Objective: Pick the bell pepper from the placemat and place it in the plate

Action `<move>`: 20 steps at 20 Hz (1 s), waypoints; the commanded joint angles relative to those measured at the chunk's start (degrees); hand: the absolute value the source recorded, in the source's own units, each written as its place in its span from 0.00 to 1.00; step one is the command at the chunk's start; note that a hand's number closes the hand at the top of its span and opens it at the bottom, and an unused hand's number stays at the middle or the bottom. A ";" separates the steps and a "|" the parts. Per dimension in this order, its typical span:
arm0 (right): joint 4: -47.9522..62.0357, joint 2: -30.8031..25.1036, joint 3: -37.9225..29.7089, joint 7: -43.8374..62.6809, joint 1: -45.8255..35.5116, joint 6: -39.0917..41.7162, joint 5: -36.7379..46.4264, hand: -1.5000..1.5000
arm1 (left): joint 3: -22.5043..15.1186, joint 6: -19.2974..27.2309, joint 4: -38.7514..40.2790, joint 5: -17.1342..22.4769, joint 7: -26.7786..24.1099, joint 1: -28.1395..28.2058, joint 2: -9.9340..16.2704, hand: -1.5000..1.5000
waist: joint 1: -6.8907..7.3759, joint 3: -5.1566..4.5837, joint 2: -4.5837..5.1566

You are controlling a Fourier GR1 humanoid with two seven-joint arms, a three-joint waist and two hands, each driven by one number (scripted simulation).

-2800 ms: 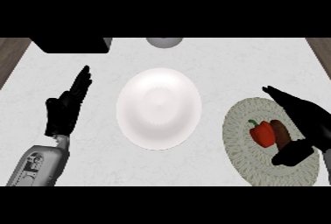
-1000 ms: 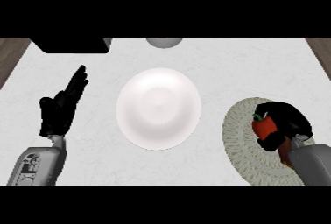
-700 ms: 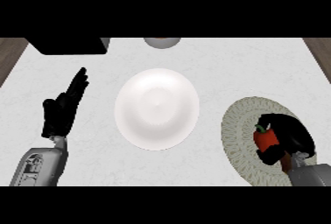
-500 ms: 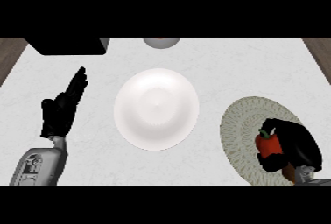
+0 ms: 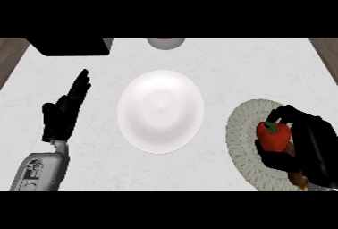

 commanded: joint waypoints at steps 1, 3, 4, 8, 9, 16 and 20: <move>-7.92 1.28 2.75 -0.80 -2.12 1.92 -1.37 1.00 | 0.64 -0.13 1.54 0.27 -0.87 -0.70 -0.24 0.50 | 0.20 -0.01 0.12; -4.95 2.80 2.52 -0.42 -6.39 4.44 -3.53 1.00 | -0.11 0.99 2.05 -1.03 -1.92 -0.88 -1.35 0.50 | 0.55 0.01 0.24; -2.77 5.82 5.72 2.04 -9.52 4.14 -1.02 1.00 | -1.11 -0.15 -1.44 -0.73 1.39 -1.12 -0.98 0.50 | 0.95 0.01 0.21; 4.14 12.94 8.58 8.11 -18.44 6.56 -0.09 1.00 | 0.97 -0.84 3.95 -0.06 -0.86 -3.28 -0.30 0.50 | 0.99 0.00 0.33; 4.44 14.33 9.31 9.14 -17.39 6.95 -0.53 1.00 | 1.71 -2.77 2.11 1.22 -2.00 -0.54 1.08 0.50 | 1.08 0.00 0.27; 26.76 18.22 11.94 8.21 -29.97 -5.64 -3.31 1.00 | 0.02 -0.35 2.47 -0.94 -0.38 -2.69 -1.61 0.50 | 1.63 0.03 0.49; 38.18 18.30 16.48 11.53 -37.47 -9.07 -5.63 1.00 | -1.75 0.85 0.38 -2.57 2.18 -2.73 -2.96 0.50 | 1.89 0.03 0.45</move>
